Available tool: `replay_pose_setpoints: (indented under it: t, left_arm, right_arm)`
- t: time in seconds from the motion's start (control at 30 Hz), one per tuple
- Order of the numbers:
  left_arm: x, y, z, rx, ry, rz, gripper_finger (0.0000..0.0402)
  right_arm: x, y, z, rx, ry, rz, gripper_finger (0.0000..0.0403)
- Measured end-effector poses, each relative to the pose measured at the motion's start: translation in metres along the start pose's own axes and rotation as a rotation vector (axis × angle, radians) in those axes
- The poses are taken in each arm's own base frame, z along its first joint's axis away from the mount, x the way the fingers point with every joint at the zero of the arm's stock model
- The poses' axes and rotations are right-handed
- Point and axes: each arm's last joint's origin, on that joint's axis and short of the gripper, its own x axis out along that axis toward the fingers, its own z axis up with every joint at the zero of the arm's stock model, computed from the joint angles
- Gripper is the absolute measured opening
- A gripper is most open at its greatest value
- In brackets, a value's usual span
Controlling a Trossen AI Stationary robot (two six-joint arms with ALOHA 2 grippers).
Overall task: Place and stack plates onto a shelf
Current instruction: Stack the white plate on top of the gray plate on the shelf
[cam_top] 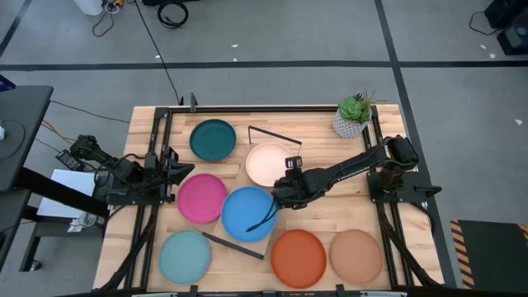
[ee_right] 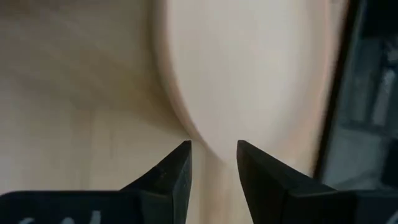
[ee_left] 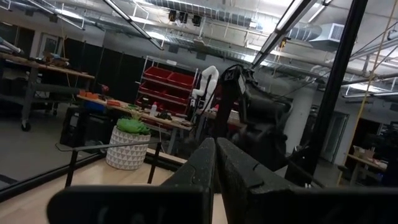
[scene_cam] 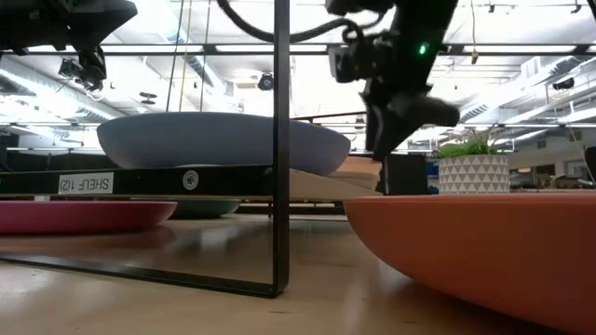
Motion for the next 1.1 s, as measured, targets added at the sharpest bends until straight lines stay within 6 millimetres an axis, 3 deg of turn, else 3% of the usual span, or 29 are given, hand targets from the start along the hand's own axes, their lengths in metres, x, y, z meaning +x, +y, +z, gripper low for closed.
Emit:
replay_pose_setpoints:
  t: [0.1, 0.23, 0.4, 0.8, 1.1]
  left_arm:
    - [0.000, 0.000, -0.001, 0.001, 0.005, 0.000, 0.0023]
    - [0.000, 0.000, -0.002, -0.010, 0.015, 0.001, 0.0023]
    - [0.000, 0.000, -0.001, -0.016, 0.011, 0.001, 0.0023]
    - [0.000, 0.000, -0.001, -0.016, 0.011, 0.001, 0.0023]
    - [0.000, 0.000, -0.001, -0.016, 0.011, 0.001, 0.0023]
  right_arm:
    - [0.001, 0.000, -0.006, -0.064, 0.051, -0.039, 0.0132]
    - [-0.029, -0.013, -0.001, -0.037, -0.009, -0.110, 0.0132]
    - [-0.038, -0.017, -0.001, 0.019, -0.032, -0.103, 0.0132]
    - [0.010, 0.005, -0.012, 0.041, -0.091, -0.036, 0.0132]
    - [0.001, -0.003, -0.005, 0.044, -0.102, 0.020, 0.0132]
